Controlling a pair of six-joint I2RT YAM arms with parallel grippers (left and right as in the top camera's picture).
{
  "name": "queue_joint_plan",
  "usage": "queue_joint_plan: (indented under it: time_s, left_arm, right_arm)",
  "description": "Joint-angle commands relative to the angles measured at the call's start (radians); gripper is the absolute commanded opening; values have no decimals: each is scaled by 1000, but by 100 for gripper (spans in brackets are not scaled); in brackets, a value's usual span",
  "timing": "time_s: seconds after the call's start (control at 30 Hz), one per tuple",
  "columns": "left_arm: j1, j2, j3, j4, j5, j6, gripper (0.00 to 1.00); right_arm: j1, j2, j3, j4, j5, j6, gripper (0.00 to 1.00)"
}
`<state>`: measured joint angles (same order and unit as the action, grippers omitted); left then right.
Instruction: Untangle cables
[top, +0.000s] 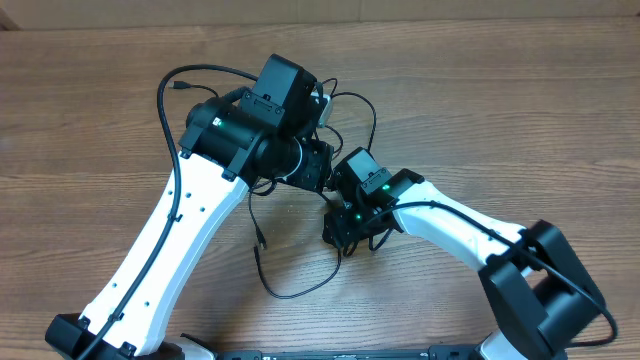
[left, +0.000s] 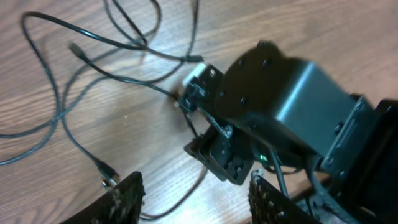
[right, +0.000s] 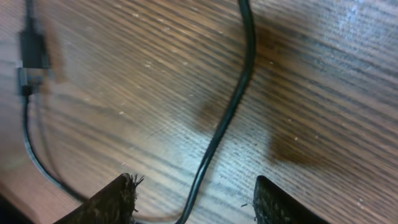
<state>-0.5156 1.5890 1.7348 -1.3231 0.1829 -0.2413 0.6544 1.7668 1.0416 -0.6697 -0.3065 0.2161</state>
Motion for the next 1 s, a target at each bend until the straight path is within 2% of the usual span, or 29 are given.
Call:
queue_joint_plan:
  time_s: [0.0, 0.07, 0.17, 0.23, 0.27, 0.3, 0.53, 0.63, 0.67, 0.77, 0.97]
  left_arm:
    - [11, -7, -5, 15, -220, -169, 58]
    - [26, -7, -5, 19, -293, -232, 60]
    - [53, -7, -5, 24, -275, -231, 60]
    - [71, -7, -5, 21, -257, -231, 61]
    - [77, -7, -5, 19, -252, -230, 61]
    - [84, -7, -5, 18, -247, -230, 61]
    - [96, -7, -5, 12, -234, -227, 61]
    - [96, -7, -5, 11, -234, -227, 61]
    - [97, -7, -5, 11, -234, -227, 61]
    - [97, -7, -5, 11, -234, -227, 62]
    - [97, -7, -5, 11, -234, -227, 63]
  right_arm:
    - [1, 44, 5, 17, 14, 46, 57]
    - [1, 49, 5, 24, 14, 45, 57]
    - [1, 50, 5, 29, 14, 46, 53]
    - [1, 50, 5, 28, 14, 46, 28]
    - [1, 50, 5, 28, 15, 46, 19]
    - [1, 50, 5, 28, 14, 46, 17]
    - [1, 68, 5, 27, 14, 50, 30]
    - [1, 87, 5, 28, 14, 72, 31]
    - [2, 91, 5, 29, 11, 72, 30]
    - [11, 103, 5, 29, 6, 72, 5]
    - [29, 103, 8, 66, 3, 71, 4]
